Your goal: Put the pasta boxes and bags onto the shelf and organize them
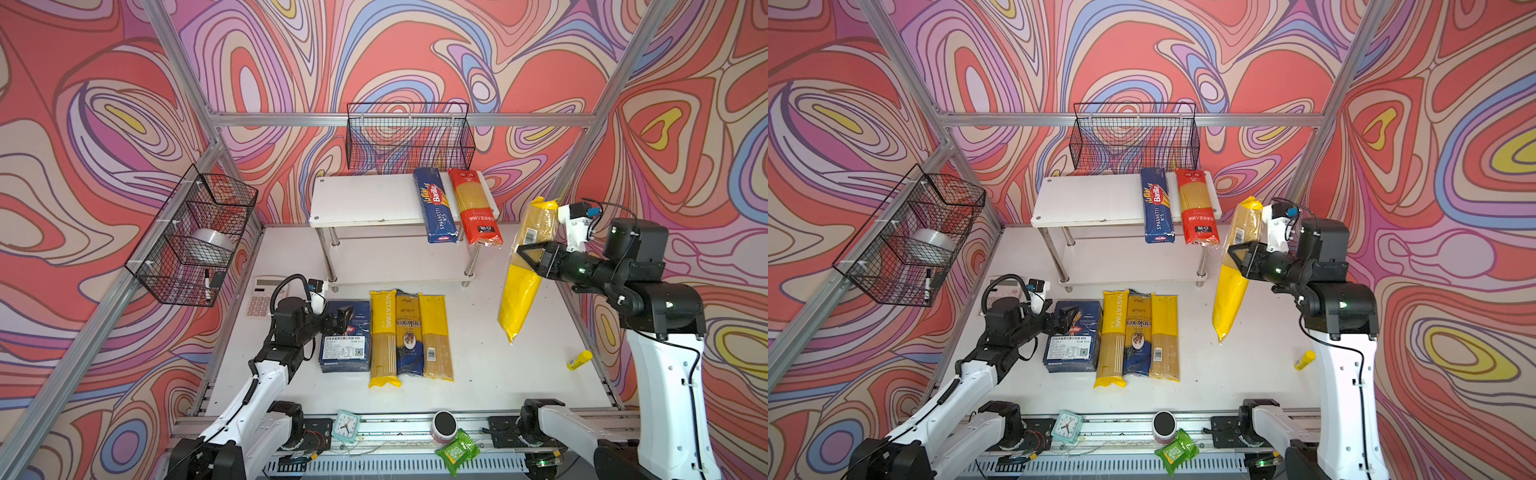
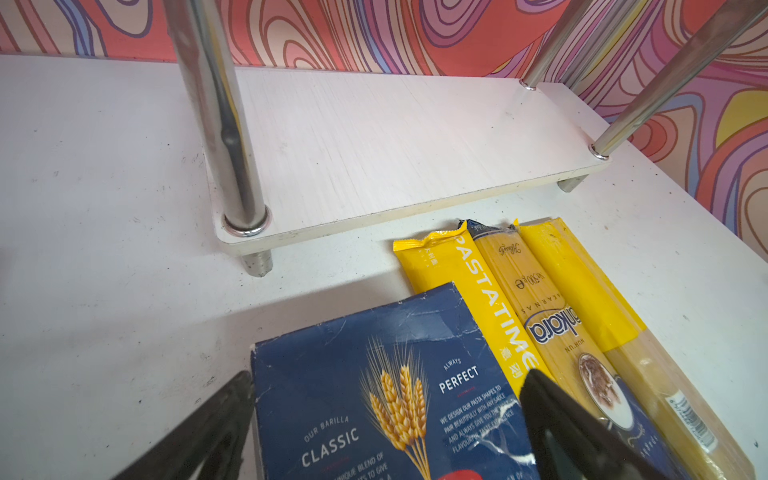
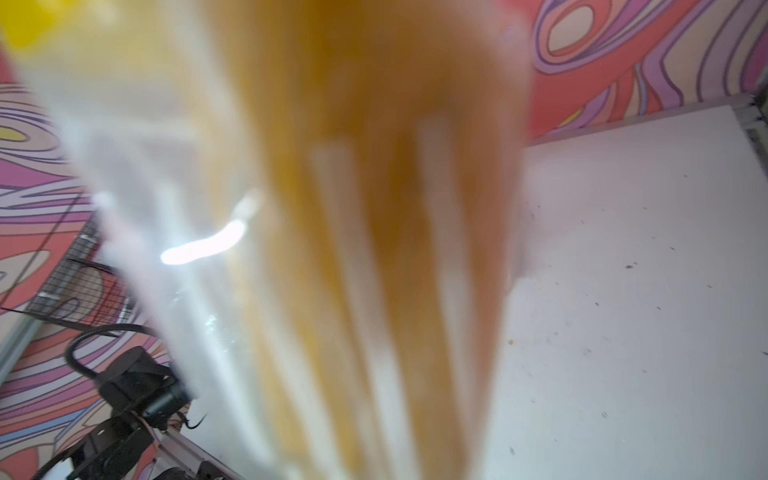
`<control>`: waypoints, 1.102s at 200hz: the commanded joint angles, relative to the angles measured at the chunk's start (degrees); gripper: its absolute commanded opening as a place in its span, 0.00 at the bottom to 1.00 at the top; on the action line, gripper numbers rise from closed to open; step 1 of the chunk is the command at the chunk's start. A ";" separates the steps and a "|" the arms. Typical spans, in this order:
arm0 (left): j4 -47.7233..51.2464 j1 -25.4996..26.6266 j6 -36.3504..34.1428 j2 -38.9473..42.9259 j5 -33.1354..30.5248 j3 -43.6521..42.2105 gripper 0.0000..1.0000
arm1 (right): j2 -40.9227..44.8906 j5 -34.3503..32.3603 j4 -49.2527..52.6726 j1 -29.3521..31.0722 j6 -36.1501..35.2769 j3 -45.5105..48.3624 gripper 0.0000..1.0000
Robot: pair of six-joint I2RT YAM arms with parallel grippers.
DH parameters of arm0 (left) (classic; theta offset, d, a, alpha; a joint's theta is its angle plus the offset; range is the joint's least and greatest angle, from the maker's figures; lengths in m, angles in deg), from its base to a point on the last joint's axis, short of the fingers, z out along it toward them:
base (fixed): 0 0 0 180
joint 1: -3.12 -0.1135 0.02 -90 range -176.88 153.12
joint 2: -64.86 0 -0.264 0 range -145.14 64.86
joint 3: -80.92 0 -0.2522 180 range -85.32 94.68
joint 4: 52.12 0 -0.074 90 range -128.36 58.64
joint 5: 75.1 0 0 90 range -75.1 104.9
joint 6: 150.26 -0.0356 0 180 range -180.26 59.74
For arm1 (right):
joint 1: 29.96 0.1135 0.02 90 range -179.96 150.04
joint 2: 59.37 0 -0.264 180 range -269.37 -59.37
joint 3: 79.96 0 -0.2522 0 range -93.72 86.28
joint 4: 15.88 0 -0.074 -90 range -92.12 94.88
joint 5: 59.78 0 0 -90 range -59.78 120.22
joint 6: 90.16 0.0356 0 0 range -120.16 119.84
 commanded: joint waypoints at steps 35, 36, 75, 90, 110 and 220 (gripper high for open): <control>-5.75 0.33 5.66 -3.63 7.39 2.03 1.00 | -1.60 15.89 -20.13 0.06 10.07 -4.14 0.00; -5.86 0.37 5.78 -3.63 7.55 2.06 1.00 | -1.63 15.98 -20.15 0.06 10.19 -4.25 0.00; -10.33 1.28 6.58 -2.83 9.02 0.53 1.00 | -7.39 19.17 -20.37 1.33 10.83 -8.29 0.00; -8.97 2.70 5.07 -3.17 8.78 0.80 1.00 | -10.85 18.30 -16.76 2.97 8.32 -12.91 0.00; -6.59 5.81 2.59 -3.87 7.89 2.28 1.00 | -15.24 16.60 -16.00 8.40 7.61 -18.87 0.00; -17.16 10.88 6.69 -6.60 10.76 -2.18 1.00 | -37.11 9.32 -17.47 28.21 8.79 -40.10 0.00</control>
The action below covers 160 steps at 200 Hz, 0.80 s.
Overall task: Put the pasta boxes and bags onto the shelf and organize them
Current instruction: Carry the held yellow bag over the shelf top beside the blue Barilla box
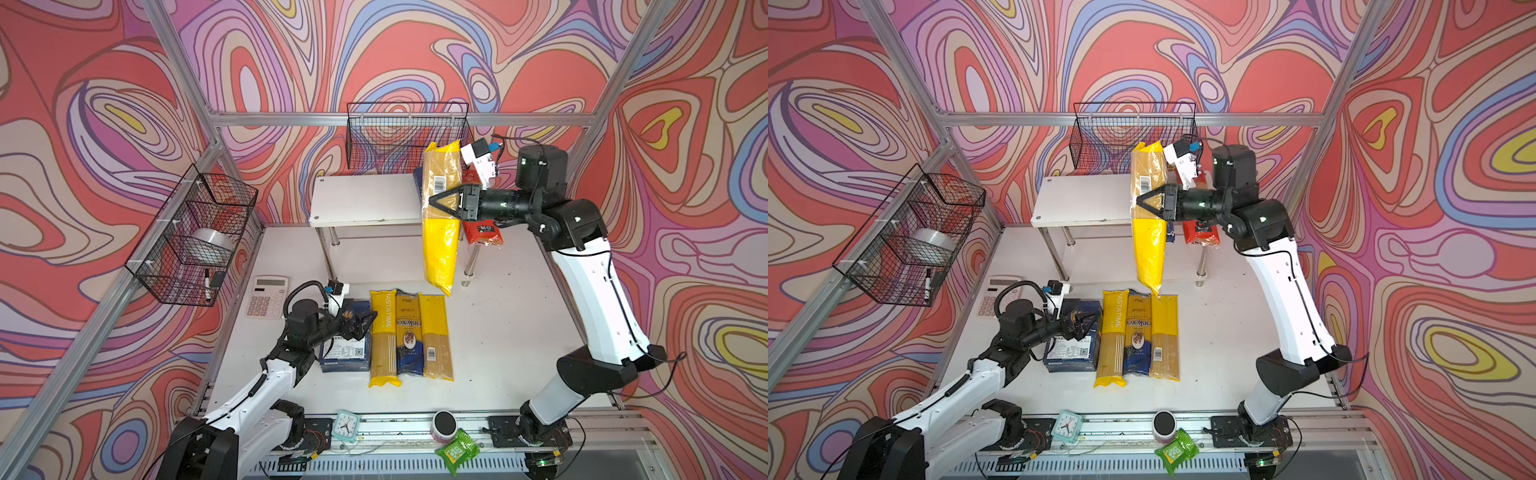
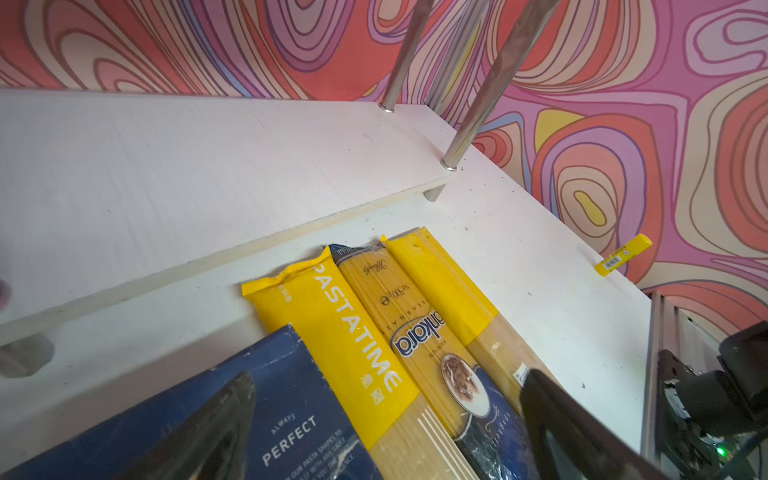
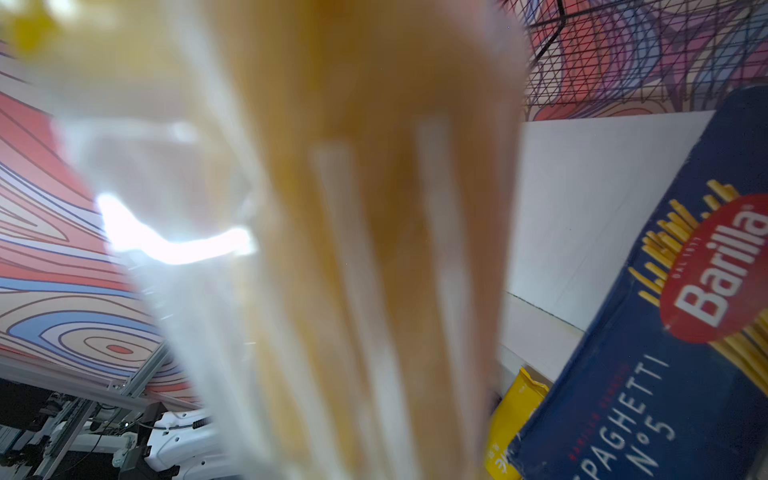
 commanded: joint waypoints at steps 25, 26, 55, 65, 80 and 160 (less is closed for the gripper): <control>-1.37 1.00 -1.53 -3.48 0.80 1.21 1.00 | -4.79 -3.35 -10.97 3.13 3.20 -5.88 0.00; -1.32 1.01 -1.54 -3.48 0.80 1.18 1.00 | -4.79 -3.35 -10.97 3.13 3.20 -5.88 0.00; 0.40 1.36 -2.74 -2.04 -0.90 0.96 1.00 | -8.07 -7.25 -12.54 3.23 3.83 -7.59 0.00; 0.72 1.29 -2.86 -1.49 -1.37 0.80 1.00 | -9.59 -8.33 -12.22 3.29 4.08 -9.39 0.00; 0.92 1.38 -3.10 -1.02 -1.57 0.67 1.00 | -12.38 -9.72 -11.12 3.33 4.74 -12.97 0.00; 2.28 1.43 -3.39 -1.46 -1.27 1.38 1.00 | -19.13 -14.51 -14.68 3.25 7.71 -18.56 0.00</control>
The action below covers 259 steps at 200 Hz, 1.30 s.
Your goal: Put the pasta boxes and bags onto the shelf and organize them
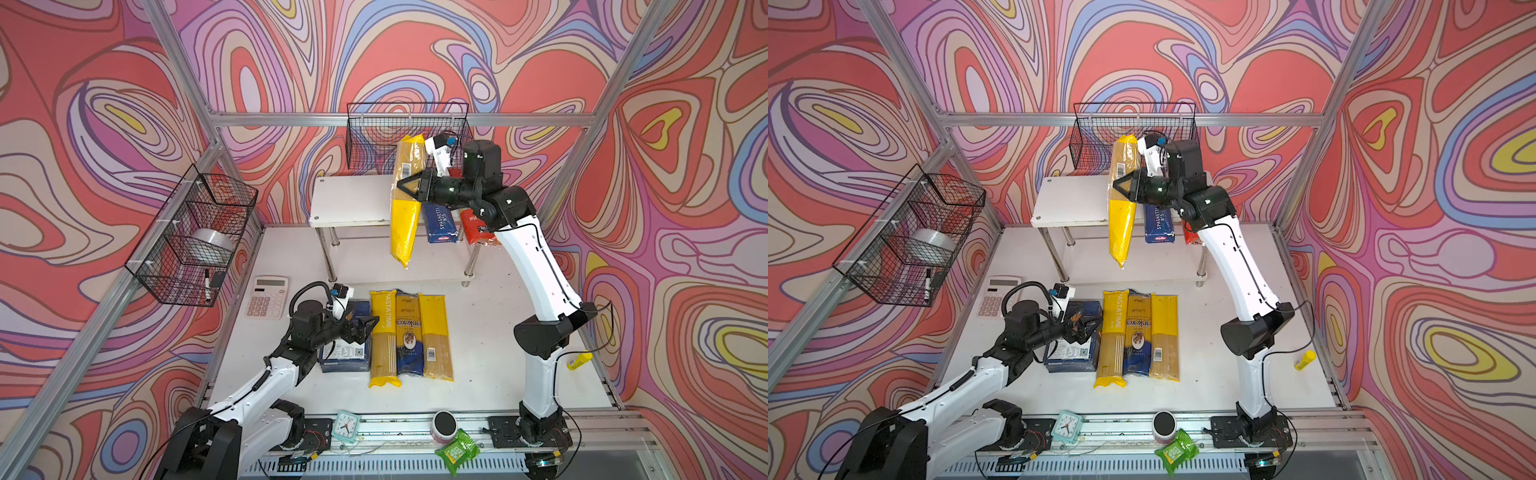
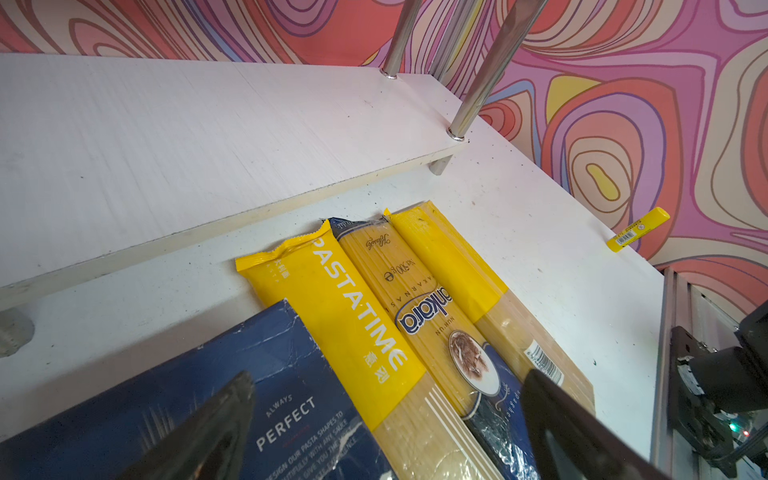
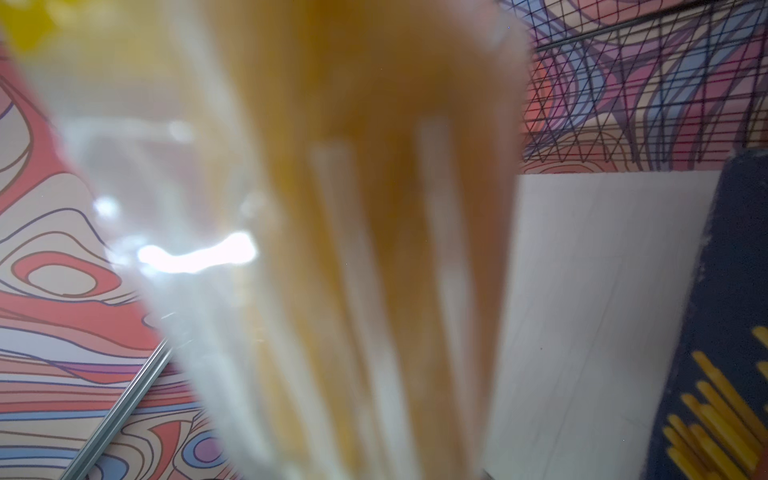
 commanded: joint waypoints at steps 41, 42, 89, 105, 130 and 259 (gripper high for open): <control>1.10 0.30 -1.01 0.84 -0.20 1.37 1.00 | -2.44 -4.18 -8.34 0.00 1.13 -3.49 0.00; 1.09 0.28 -1.01 0.88 -0.23 1.39 1.00 | -2.48 -4.28 -8.31 0.02 1.04 -3.45 0.00; 1.27 0.30 -0.36 1.28 0.75 2.04 1.00 | -4.10 -5.69 -7.82 -0.85 0.99 -3.77 0.00; 0.84 0.26 1.42 1.25 1.97 3.44 1.00 | -4.32 -5.53 -8.09 -1.13 1.17 -3.69 0.00; 2.46 0.28 3.27 1.50 3.75 8.32 1.00 | -4.41 -5.36 -9.12 -1.40 1.63 -3.04 0.00; -1.26 1.83 2.51 -13.50 4.59 28.89 1.00 | -5.01 -1.02 -12.21 -2.94 3.88 0.10 0.00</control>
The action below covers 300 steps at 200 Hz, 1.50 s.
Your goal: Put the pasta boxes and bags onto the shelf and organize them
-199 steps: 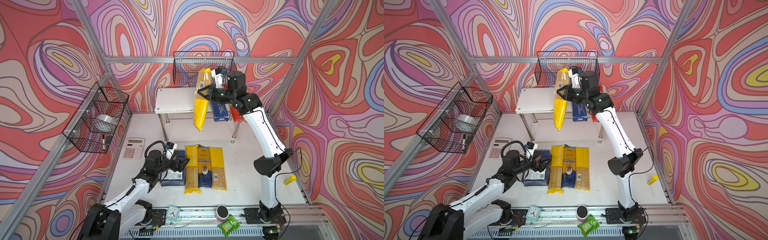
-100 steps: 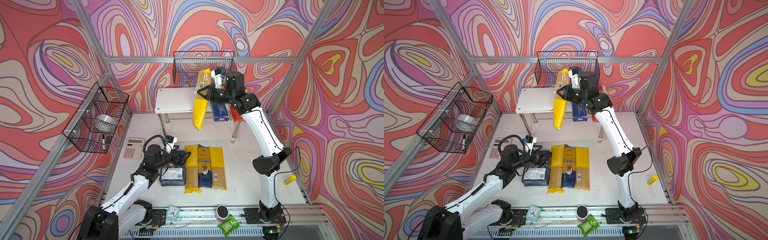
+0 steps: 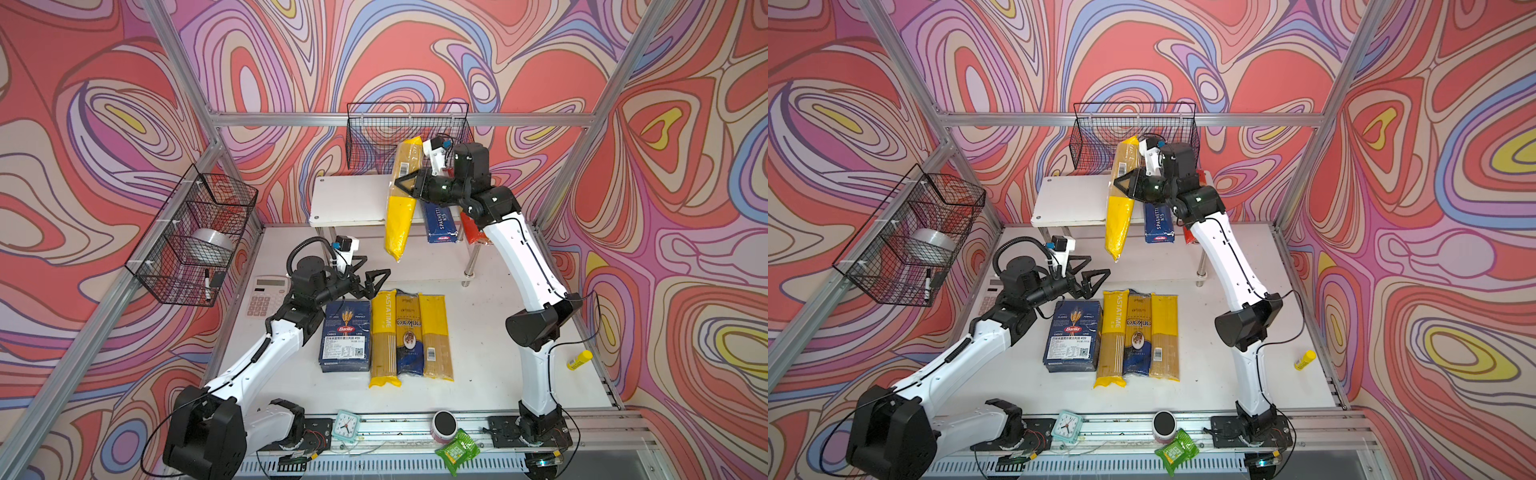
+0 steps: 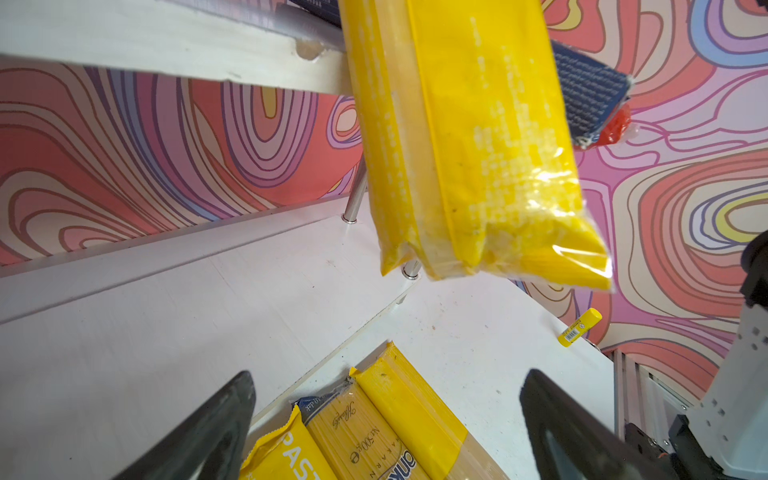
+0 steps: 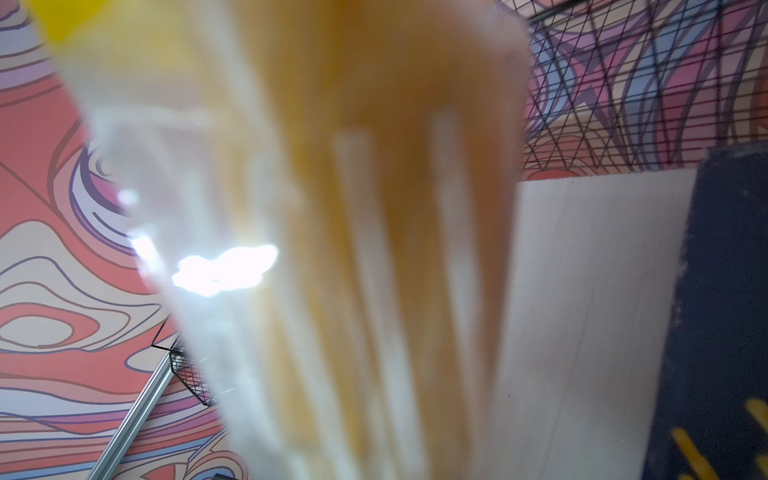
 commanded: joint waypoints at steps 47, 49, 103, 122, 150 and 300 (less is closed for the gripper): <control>-6.93 1.36 -3.84 -5.25 1.44 4.89 1.00 | -0.45 -0.40 -7.06 -1.79 -0.18 0.94 0.01; -7.11 1.35 -3.91 -5.32 1.42 4.92 1.00 | -0.59 -0.24 -7.26 -1.85 -0.14 1.03 0.01; -7.16 2.28 -5.95 -7.26 3.51 9.73 1.00 | -2.18 1.16 -7.61 -2.07 1.16 0.48 0.02; -8.36 2.40 -5.13 -7.45 5.15 10.07 1.00 | -2.12 1.10 -7.93 -2.08 1.50 0.64 0.04; -9.32 3.61 -4.90 -7.29 6.21 10.29 1.00 | -2.22 1.04 -8.51 -2.10 2.27 0.53 0.05; -7.81 7.01 -5.27 -5.44 6.10 14.01 1.00 | 0.17 -1.00 -5.20 -2.16 -0.25 -1.47 0.48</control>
